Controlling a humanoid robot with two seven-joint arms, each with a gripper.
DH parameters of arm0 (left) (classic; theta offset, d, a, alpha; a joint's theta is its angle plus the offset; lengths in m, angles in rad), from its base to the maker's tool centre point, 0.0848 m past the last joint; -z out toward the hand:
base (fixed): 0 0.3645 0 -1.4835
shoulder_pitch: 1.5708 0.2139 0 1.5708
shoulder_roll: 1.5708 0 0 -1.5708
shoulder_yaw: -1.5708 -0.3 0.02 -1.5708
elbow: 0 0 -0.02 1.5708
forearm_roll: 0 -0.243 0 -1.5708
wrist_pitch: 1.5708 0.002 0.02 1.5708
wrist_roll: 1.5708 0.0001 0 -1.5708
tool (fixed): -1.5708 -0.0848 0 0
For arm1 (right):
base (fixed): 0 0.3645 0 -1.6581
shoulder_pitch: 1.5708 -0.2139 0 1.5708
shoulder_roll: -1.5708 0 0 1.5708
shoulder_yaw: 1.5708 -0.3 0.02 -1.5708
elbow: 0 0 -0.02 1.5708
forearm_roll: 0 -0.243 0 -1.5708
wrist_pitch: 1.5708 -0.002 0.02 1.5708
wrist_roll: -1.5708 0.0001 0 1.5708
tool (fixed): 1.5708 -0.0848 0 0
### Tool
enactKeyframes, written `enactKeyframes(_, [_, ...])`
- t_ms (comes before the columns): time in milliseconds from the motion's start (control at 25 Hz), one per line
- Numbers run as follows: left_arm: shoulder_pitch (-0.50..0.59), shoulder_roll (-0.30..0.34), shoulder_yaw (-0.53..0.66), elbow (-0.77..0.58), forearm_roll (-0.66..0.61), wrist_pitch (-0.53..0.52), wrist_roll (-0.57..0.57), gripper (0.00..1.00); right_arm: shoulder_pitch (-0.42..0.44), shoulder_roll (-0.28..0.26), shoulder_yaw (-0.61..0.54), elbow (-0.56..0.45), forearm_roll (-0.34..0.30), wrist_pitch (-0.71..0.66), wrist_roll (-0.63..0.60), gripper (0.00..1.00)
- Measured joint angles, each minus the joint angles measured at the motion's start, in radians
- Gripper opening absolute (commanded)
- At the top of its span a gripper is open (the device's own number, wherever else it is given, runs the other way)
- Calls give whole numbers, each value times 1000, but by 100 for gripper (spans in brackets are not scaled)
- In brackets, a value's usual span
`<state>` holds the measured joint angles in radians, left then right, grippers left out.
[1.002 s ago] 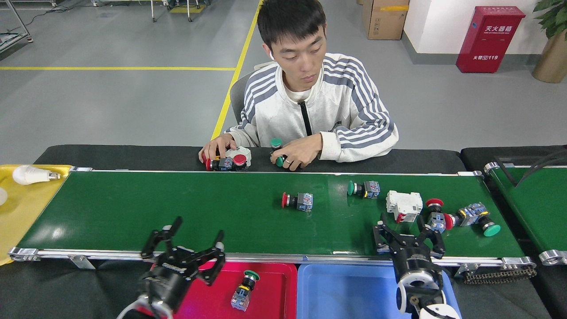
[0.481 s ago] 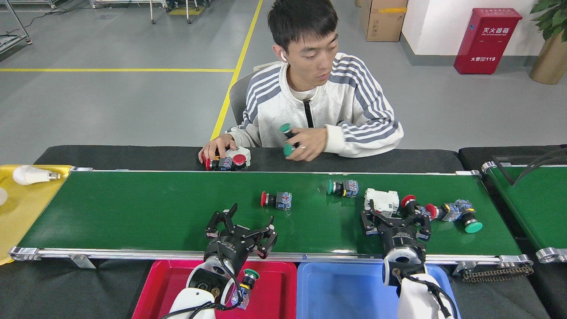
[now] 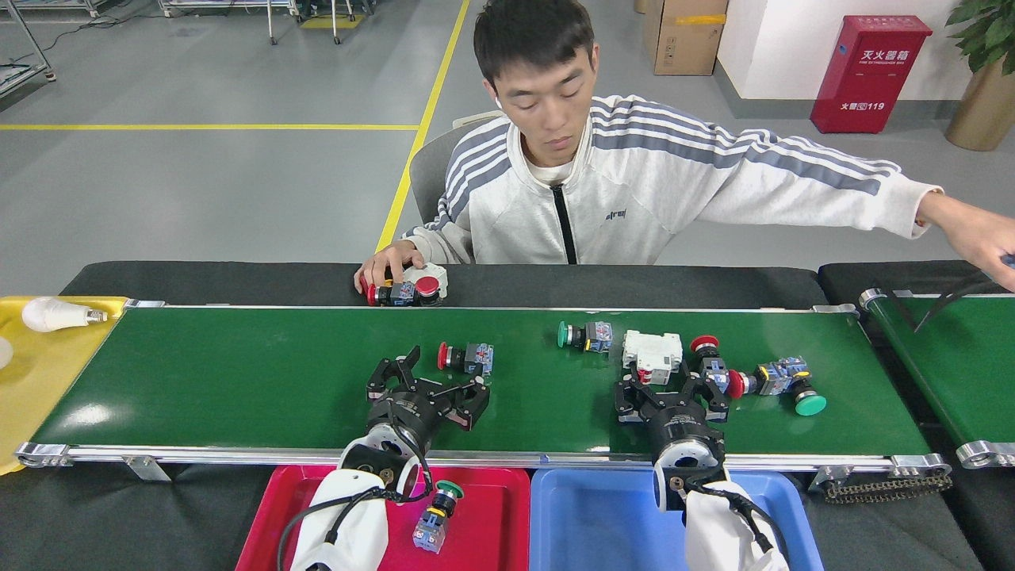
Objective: Pick switch part from conveyor to tray
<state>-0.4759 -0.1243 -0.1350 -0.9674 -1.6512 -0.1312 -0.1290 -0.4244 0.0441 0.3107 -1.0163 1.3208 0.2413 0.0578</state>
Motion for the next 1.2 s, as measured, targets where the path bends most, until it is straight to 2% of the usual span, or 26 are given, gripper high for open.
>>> enactKeyframes(200, [0, 0, 14, 10, 0, -8, 0, 100, 39, 0, 0, -84, 0, -37, -6, 1])
enactKeyframes(280, [-1, 1, 26, 11, 0, -10, 0, 100, 82, -11, -1, -171, 0, -79, -17, 1])
enactKeyframes(441, [-1, 18, 63, 14, 0, -1, 0, 100, 263, -121, -34, -424, -16, -234, -58, 1])
enactKeyframes(521, [-1, 37, 78, 27, 0, 24, 0, 100, 393, -181, -83, -514, -61, -358, -75, 3])
enactKeyframes(561, [-1, 44, 80, 37, 0, 37, 0, 100, 440, -207, -110, -538, -80, -419, -87, 8])
enactKeyframes(601, [-1, 50, 82, 45, 0, 52, 0, 100, 483, -230, -144, -553, -95, -488, -94, 19])
enactKeyframes(641, [-1, 57, 83, 50, 0, 61, -2, 99, 524, -244, -179, -561, -101, -555, -104, 64])
enactKeyframes(681, [-1, 62, 83, 52, 0, 72, -2, 97, 565, -249, -211, -564, -104, -621, -108, 100])
enactKeyframes(721, [-1, 63, 83, 54, 0, 88, -2, 89, 601, -250, -238, -565, -104, -679, -110, 100])
enactKeyframes(761, [-1, 63, 83, 54, 1, 110, 0, 78, 628, -250, -269, -565, -105, -726, -112, 100])
enactKeyframes(801, [1, 63, 83, 54, 2, 129, 2, 62, 642, -250, -294, -566, -105, -763, -112, 100])
enactKeyframes(841, [6, 63, 83, 51, 3, 139, 5, 52, 646, -250, -318, -566, -106, -782, -112, 100])
enactKeyframes(962, [52, 64, 81, -8, 6, 155, 18, 32, 646, -217, -393, -572, -106, -779, -114, 98])
enactKeyframes(1042, [131, 67, 78, -121, 7, 116, 19, 24, 639, -143, -410, -584, -86, -653, -116, 97])
enactKeyframes(1082, [180, 66, 76, -203, 7, 74, 20, 24, 635, -125, -409, -591, -66, -568, -116, 97])
enactKeyframes(1122, [229, 67, 76, -295, 7, 21, 21, 25, 628, -122, -410, -596, -43, -495, -114, 97])
enactKeyframes(1202, [350, 71, 76, -508, 6, -132, 23, 34, 617, -122, -411, -604, -7, -377, -101, 97])
